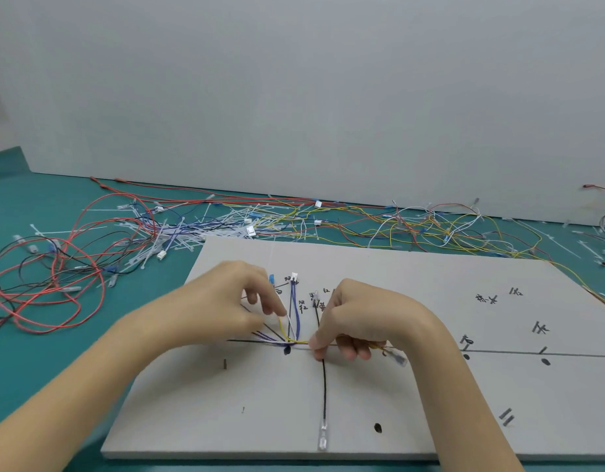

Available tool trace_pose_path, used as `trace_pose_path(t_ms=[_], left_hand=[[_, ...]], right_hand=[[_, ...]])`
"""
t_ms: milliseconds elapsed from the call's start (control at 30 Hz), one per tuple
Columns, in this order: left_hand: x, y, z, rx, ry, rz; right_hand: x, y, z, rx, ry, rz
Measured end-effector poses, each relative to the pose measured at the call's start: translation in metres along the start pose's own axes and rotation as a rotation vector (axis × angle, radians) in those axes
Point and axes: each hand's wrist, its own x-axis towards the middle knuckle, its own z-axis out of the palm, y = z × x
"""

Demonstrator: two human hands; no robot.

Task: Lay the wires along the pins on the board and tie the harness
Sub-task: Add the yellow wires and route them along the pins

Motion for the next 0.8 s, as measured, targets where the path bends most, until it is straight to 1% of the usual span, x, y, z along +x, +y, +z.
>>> trace_pose_path(t_ms=[200,367,433,600,667,800], left_hand=[[0.003,0.0,0.016,-0.047,0.018,0.033],[0.003,-0.006,0.003,-0.015,0.02,-0.023],[0.001,-0.008,-0.004,-0.013,-0.019,-0.046],[-0.004,-0.006,-0.009,-0.04,-0.224,-0.105],[-0.005,-0.002,-0.005,-0.055,-0.259,-0.099],[-0.005,0.003,0.004,-0.029,-0.258,-0.085]], right_hand=[[0.001,0.003,-0.003,-0.07,0.032,0.001],[-0.001,0.007,-0.008,-0.074,0.068,-0.007],[-0.001,0.01,-0.01,-0.065,0.073,-0.013],[-0.001,0.018,-0.017,-0.005,0.123,-0.018],[0.0,0.019,-0.019,0.019,0.152,-0.014],[0.003,0.02,-0.017,0.019,0.222,0.004]])
